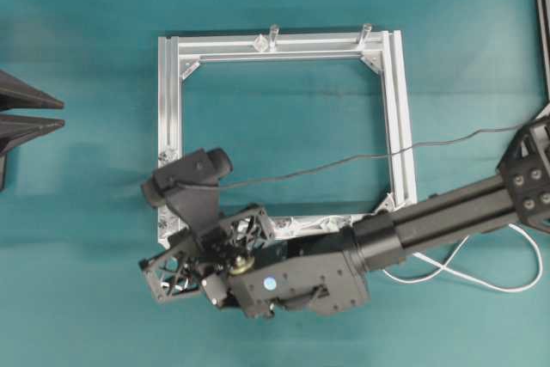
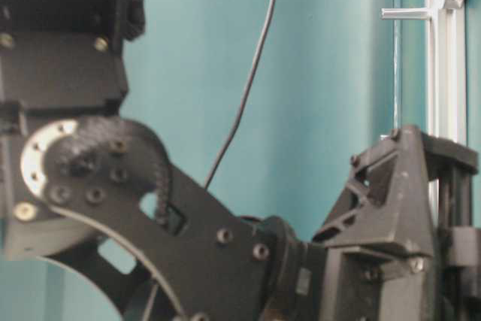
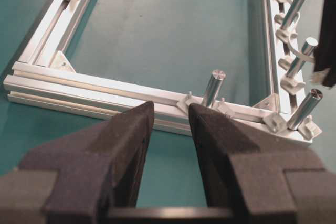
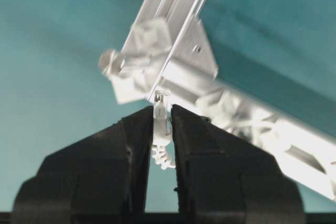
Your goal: Move the cable alternately left and right between 8 closely spaced pins so it hooks onto each one.
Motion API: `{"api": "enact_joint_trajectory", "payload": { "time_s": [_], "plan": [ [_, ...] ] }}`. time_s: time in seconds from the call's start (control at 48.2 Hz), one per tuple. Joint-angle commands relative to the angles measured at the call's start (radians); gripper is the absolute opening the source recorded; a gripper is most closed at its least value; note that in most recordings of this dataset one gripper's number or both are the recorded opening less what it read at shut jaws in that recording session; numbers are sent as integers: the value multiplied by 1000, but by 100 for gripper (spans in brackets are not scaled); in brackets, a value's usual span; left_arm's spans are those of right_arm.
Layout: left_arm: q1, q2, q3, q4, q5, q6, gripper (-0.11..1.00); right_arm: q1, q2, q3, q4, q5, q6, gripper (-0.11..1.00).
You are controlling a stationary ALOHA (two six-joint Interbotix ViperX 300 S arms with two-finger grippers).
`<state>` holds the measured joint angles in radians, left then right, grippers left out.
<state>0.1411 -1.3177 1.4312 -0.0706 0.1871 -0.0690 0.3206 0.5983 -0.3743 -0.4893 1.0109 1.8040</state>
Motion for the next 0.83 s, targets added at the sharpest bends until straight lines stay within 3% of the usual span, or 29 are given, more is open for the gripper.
{"api": "enact_joint_trajectory", "payload": {
  "time_s": [0.0,0.187,0.477,0.809],
  "plan": [
    [-2,8,-9,2,-6,-3,38,23,-21,-26,-2,-2,0,13],
    [-2,8,-9,2,-6,-3,38,44,-21,-28,-2,-2,43,13],
    [-3,8,-11,2,-6,-2,38,54,-18,-31,-6,-3,49,13],
    [-18,9,-11,2,-6,-3,38,43,54,-144,-18,-14,21,13]
  ]
}}
